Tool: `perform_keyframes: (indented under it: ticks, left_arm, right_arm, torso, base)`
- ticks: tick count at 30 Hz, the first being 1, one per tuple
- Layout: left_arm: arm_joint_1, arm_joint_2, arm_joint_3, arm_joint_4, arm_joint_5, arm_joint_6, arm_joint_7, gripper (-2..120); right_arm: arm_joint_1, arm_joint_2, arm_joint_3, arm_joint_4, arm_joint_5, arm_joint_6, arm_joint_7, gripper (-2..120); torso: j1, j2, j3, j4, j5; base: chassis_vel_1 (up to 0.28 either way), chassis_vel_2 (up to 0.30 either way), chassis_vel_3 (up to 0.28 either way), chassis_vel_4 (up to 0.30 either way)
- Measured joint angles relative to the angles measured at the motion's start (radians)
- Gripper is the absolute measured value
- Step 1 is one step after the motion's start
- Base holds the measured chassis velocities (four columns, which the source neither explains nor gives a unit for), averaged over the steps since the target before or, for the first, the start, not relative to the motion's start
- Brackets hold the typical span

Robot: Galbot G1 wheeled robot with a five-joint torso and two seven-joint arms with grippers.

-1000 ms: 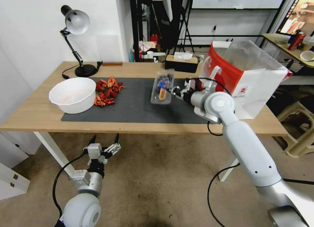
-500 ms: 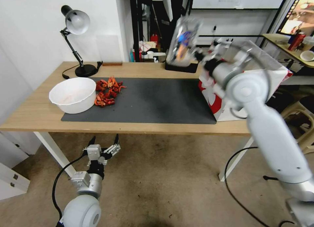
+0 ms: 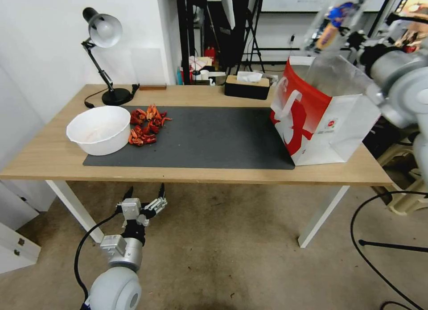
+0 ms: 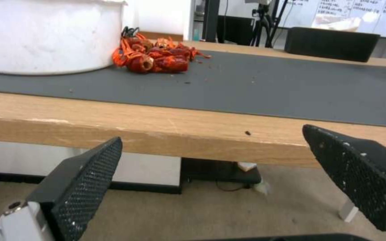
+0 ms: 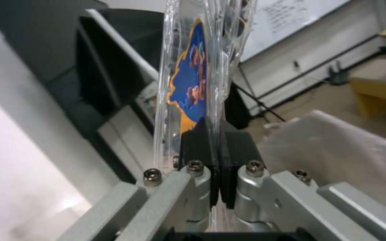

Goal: Close the takeout container lid, then place the container into the takeout bag.

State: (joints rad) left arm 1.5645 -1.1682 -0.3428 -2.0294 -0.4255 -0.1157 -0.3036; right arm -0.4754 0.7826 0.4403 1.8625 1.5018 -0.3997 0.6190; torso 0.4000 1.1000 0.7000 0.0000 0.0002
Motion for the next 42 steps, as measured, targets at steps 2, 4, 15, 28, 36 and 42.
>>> perform_keyframes:
  ticks: [2, 4, 15, 28, 36, 42]
  left_arm:
    - [0.003, -0.001, 0.003, -0.002, 0.004, 0.001, 0.000, 100]
    - [0.005, -0.001, 0.006, -0.002, 0.006, 0.001, 0.000, 100]
    - [0.000, -0.001, 0.012, -0.006, 0.007, 0.011, -0.003, 100]
    - [0.008, 0.008, 0.015, -0.014, -0.014, 0.026, -0.008, 100]
    - [0.010, 0.009, 0.015, -0.030, -0.021, 0.039, -0.012, 100]
    - [0.009, 0.007, 0.003, -0.035, -0.023, 0.037, -0.006, 100]
  right_arm:
    - [-0.030, -0.013, 0.018, -0.001, 0.001, -0.004, 0.007, 0]
    - [-0.044, -0.017, 0.026, 0.000, 0.004, -0.008, 0.010, 0]
    - [-0.096, -0.017, 0.068, 0.032, 0.097, -0.046, 0.083, 0]
    - [-0.115, 0.001, 0.083, 0.034, 0.210, -0.052, 0.188, 30]
    - [-0.133, -0.001, 0.076, 0.045, 0.086, -0.044, 0.095, 58]
    - [-0.192, -0.020, 0.073, 0.126, -0.067, 0.015, -0.079, 83]
  torso:
    - [0.000, 0.000, 0.000, -0.0001, -0.0001]
    - [0.000, 0.000, 0.000, -0.0001, 0.0001]
    - [0.000, 0.000, 0.000, 0.0000, -0.0002]
    - [0.000, 0.000, 0.000, 0.0000, -0.0003]
    - [0.000, 0.000, 0.000, 0.0000, -0.0001]
    - [0.000, 0.000, 0.000, 0.0000, -0.0003]
  base:
    - [0.000, 0.000, 0.000, 0.000]
    - [0.000, 0.000, 0.000, 0.000]
    - [0.000, 0.000, 0.000, 0.000]
    - [0.000, 0.000, 0.000, 0.000]
    - [0.000, 0.000, 0.000, 0.000]
    - [0.000, 0.000, 0.000, 0.000]
